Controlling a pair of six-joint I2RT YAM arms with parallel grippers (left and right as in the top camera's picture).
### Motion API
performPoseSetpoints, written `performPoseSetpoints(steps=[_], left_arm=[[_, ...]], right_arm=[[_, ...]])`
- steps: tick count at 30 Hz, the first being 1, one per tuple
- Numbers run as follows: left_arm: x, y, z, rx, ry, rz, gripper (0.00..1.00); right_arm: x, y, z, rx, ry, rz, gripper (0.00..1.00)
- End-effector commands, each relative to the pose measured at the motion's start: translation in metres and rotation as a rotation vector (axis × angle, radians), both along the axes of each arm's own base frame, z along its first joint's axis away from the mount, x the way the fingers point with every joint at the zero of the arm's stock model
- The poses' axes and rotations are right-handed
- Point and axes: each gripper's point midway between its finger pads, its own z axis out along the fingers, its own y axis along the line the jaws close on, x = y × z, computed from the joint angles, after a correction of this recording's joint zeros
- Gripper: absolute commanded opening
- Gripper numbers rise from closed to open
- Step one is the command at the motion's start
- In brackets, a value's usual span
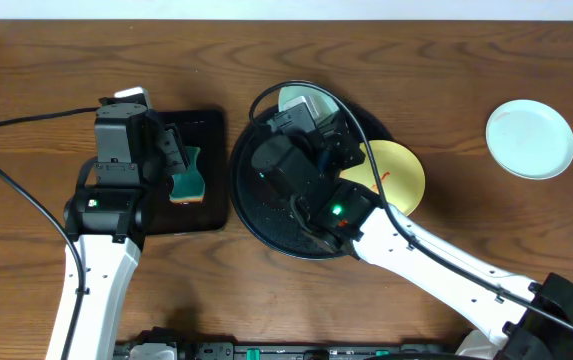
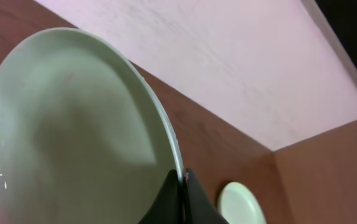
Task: Clean dirty plates on tray and stack at the side
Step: 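Lift the light blue plate off the round tray with the right gripper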
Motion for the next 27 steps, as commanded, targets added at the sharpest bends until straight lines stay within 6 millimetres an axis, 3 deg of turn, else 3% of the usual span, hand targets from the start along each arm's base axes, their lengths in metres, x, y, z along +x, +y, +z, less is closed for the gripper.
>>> performPoseSetpoints(steps=[1, 27], left_arm=[[-0.001, -0.001, 0.004, -0.019, -0.010, 0.003, 0.63], [-0.004, -0.001, 0.000, -0.018, 0.009, 0.003, 0.63]], right_arm=[[-0.001, 0.001, 0.004, -0.098, -0.015, -0.016, 0.01], [0.000, 0.013, -0.003, -0.109, -0.013, 0.007, 0.01]])
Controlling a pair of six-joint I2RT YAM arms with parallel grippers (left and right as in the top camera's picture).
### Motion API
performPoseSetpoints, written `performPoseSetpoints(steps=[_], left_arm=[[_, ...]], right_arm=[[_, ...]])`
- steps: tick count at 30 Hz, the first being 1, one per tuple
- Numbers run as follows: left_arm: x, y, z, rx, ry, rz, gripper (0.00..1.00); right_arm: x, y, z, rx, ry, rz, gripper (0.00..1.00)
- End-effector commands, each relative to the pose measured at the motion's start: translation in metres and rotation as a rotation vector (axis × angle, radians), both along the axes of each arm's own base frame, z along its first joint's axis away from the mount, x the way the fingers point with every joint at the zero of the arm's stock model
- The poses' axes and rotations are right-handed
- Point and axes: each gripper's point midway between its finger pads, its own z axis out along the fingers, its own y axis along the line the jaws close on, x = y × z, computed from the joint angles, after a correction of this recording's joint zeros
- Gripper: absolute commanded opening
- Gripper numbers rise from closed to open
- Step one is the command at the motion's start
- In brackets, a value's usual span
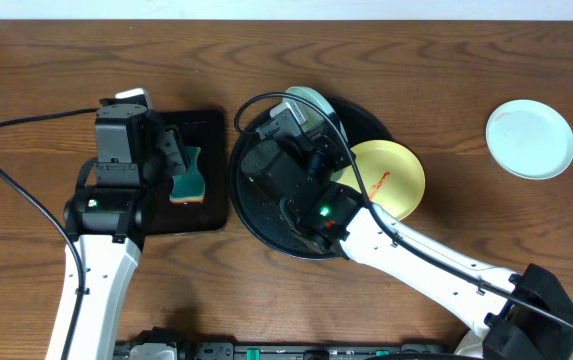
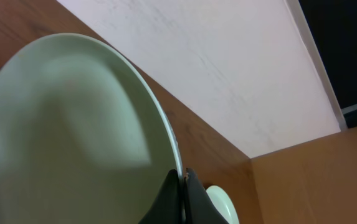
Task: Clean dirty plates on tray and stack at the side
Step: 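Lift the light blue plate off the round tray with the right gripper, then carry the light blue plate right and set it on the green plate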
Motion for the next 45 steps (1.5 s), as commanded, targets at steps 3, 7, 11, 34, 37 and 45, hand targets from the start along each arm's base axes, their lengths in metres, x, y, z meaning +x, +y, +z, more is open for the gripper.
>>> performPoseSetpoints(steps=[3, 7, 11, 34, 37, 45], left_arm=[[-0.004, 0.001, 0.001, -0.014, 0.006, 0.009, 0.63], [-0.005, 0.001, -0.001, -0.013, 0.015, 0.009, 0.63], [-0.006, 0.001, -0.001, -0.013, 0.019, 0.009, 0.63], [-0.010, 0.001, -0.008, -0.011, 0.049, 0.009, 0.63], [-0.010, 0.001, -0.008, -0.011, 0.052, 0.009, 0.62], [-0.007, 0.001, -0.018, -0.010, 0.085, 0.009, 0.62]], right_arm=[[0.001, 0.006, 0.002, 0.061, -0.009, 0.003, 0.01], [0.001, 0.015, -0.019, 0.158, 0.085, 0.056, 0.01], [0.001, 0.009, -0.045, 0.315, 0.190, 0.028, 0.01], [0.061, -0.125, -0.093, 1.254, 0.647, -0.159, 0.01], [0.062, -0.194, -0.100, 1.298, 0.596, -0.324, 0.01], [0.024, -0.354, -0.116, 1.336, 0.432, -0.724, 0.01]])
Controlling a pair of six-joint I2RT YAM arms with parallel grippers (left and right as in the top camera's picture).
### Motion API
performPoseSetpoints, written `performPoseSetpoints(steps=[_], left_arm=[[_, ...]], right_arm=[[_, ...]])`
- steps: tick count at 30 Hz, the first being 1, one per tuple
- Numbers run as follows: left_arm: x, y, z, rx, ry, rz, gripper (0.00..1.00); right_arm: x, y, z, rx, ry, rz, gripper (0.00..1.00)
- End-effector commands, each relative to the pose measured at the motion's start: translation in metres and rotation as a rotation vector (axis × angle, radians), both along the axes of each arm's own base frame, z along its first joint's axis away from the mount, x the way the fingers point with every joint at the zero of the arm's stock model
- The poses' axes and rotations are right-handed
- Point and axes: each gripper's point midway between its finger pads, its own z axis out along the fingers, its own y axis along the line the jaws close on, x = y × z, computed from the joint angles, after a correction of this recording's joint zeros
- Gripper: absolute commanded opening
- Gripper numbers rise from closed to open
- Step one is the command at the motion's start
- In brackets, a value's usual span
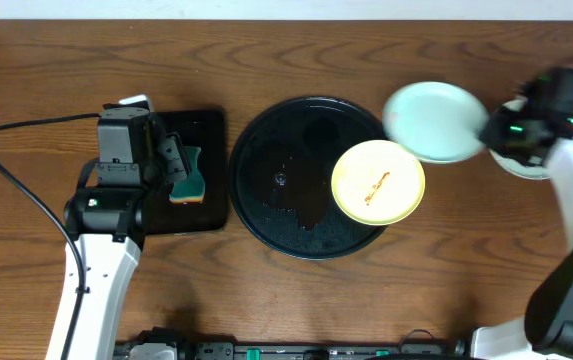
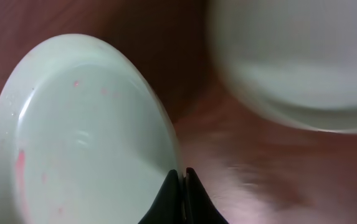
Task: Clean dirty plates on tray and stack at the side
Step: 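Carry the light blue plate right and set it on the green plate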
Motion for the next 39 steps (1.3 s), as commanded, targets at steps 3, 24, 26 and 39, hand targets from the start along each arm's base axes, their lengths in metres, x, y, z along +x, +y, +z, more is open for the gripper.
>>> performPoseSetpoints(steps=[3, 24, 26, 39], left_arm=[[0.003, 0.001, -0.010, -0.007, 0.034, 0.014, 0.62], [0.006, 0.001, -0.008, -0.007, 0.019, 0.014, 0.62], [0.006, 0.001, -0.008, -0.007, 0.019, 0.014, 0.63], [0.007, 0.001, -0.007, -0.008, 0.013, 0.014, 0.62]], right_arm=[[-0.032, -0.088, -0.002, -0.119, 0.062, -0.205, 0.01], [-0.028, -0.174, -0.029, -0.203, 0.015, -0.537, 0.01], [-0.024, -0.174, -0.042, -0.179, 0.025, -0.551, 0.01], [0.021, -0.137, 0.015, -0.010, -0.231, -0.385, 0.64]])
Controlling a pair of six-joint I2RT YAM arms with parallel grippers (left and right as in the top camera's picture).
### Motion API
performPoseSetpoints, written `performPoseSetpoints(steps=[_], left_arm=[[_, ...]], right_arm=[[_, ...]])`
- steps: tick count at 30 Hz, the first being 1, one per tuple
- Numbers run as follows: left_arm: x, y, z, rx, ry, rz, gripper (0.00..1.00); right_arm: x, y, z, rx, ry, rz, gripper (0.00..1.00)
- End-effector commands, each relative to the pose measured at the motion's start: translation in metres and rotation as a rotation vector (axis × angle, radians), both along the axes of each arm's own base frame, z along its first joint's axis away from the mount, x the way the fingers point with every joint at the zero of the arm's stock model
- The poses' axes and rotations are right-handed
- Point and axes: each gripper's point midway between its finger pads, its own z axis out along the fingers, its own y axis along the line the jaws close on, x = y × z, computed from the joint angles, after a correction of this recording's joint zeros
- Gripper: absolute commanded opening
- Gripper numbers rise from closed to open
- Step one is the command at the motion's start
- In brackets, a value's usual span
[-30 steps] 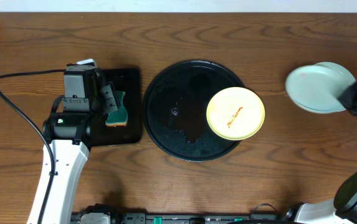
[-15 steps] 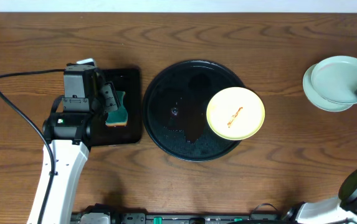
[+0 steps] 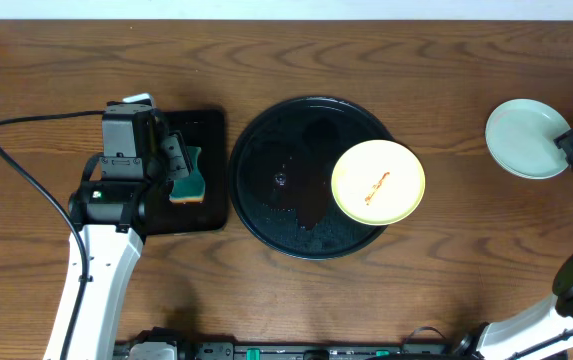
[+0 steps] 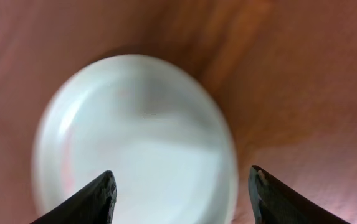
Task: Clean dirty plates on tray and stack at the side
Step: 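Carry the light blue plate right and set it on the green plate, then reach the right gripper back and grasp the yellow plate rim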
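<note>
A yellow plate with an orange smear lies on the right part of the round black tray. At the table's right side sits a pale green plate stack, blurred but filling the right wrist view. My right gripper stands open at the stack's right rim, and its fingers straddle the plate without holding it. My left gripper hovers over the green and orange sponge; its jaws are hidden by the wrist.
The sponge rests on a square black tray to the left of the round one. A black cable loops across the left of the wooden table.
My right gripper held a pale green plate over the table left of the side plate. Now that plate lies on the side stack and the gripper is open at its right rim.
My right gripper was shut on a pale green plate's rim, tilted above the round tray's back. Then the arm was at the table's right, carrying the plate near the side plate. Now the plate rests on the stack, released. The left arm stayed over the sponge.
</note>
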Motion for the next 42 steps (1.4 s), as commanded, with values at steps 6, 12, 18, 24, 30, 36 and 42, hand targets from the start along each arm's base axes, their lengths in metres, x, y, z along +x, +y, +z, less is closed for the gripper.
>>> performPoseSetpoints(steps=[6, 12, 18, 24, 30, 36, 42], left_arm=[[0.001, 0.001, 0.002, -0.009, -0.007, 0.014, 0.63], [0.001, -0.004, 0.001, -0.033, -0.006, -0.008, 0.63], [0.001, -0.004, 0.001, -0.033, -0.003, -0.008, 0.63], [0.001, -0.004, 0.001, -0.033, -0.003, -0.008, 0.62], [0.001, -0.004, 0.001, -0.033, -0.003, -0.008, 0.62], [0.001, -0.004, 0.001, -0.032, -0.003, -0.008, 0.62], [0.001, -0.004, 0.001, -0.032, -0.003, -0.008, 0.63]], right_arm=[[0.021, 0.094, 0.134, -0.027, -0.293, 0.352, 0.64], [0.007, 0.189, 0.117, -0.060, -0.125, 0.638, 0.67], [-0.007, 0.252, 0.060, -0.036, 0.106, 0.811, 0.72], [-0.022, 0.281, 0.002, 0.051, 0.291, 0.887, 0.75], [-0.036, 0.286, -0.035, 0.112, 0.414, 0.900, 0.73], [-0.045, 0.308, -0.052, 0.250, 0.425, 0.969, 0.56], [-0.047, 0.317, -0.049, 0.292, 0.411, 0.985, 0.16]])
